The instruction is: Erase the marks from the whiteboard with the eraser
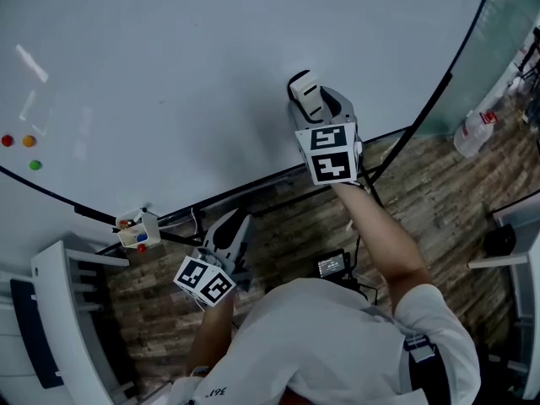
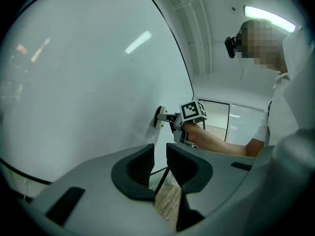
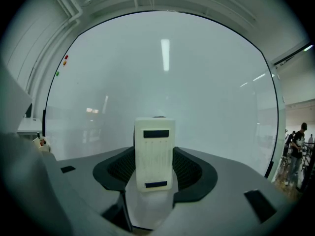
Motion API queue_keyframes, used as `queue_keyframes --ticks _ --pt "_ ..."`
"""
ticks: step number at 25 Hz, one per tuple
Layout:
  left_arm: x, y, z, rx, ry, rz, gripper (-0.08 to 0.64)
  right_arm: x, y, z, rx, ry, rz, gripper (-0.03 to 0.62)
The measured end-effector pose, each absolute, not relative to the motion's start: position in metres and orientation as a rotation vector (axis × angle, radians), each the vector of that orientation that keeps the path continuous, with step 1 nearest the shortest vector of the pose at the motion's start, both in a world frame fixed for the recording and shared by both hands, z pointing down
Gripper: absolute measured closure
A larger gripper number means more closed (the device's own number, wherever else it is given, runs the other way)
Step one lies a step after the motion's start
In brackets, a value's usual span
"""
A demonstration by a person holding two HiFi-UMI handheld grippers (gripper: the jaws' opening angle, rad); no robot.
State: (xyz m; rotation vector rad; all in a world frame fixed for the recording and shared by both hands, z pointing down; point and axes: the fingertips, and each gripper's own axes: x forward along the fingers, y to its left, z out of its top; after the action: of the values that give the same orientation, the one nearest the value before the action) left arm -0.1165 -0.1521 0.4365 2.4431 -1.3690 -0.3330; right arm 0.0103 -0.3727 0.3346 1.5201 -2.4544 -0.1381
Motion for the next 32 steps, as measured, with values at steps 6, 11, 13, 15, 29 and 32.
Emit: queue_keyframes --ticks 6,11,13,15,29,32 --pt "-0.116 -0.151 0.438 2.437 -1.373 -0.339 0.477 0.026 -0.377 0.336 1.546 -2.418 -0.132 0.339" --pt "-0.112 -0.152 0.437 2.443 -1.367 -0.344 0.478 0.05 -0.384 0.341 1.599 -2.387 -0.085 0.339" --pt "-0.112 -0.15 0.436 2.446 -1.365 -0.343 0.477 0.059 -0.382 0.34 1.619 -2.383 -0.064 0.339" --pt "-0.111 -0.149 0.436 2.45 -1.361 -0.345 0.478 0.065 -0.379 0.335 1.638 -2.384 -0.065 0.339" --pt "-0.116 -0.155 0.411 2.521 -1.358 -0.364 0.477 0.058 -0.359 0.303 1.642 -2.435 -0.094 0.339" --pt "-0.124 -0.157 0.4 2.543 -1.376 -0.376 0.478 0.04 -0.352 0.287 1.611 -2.474 -0.128 0.339"
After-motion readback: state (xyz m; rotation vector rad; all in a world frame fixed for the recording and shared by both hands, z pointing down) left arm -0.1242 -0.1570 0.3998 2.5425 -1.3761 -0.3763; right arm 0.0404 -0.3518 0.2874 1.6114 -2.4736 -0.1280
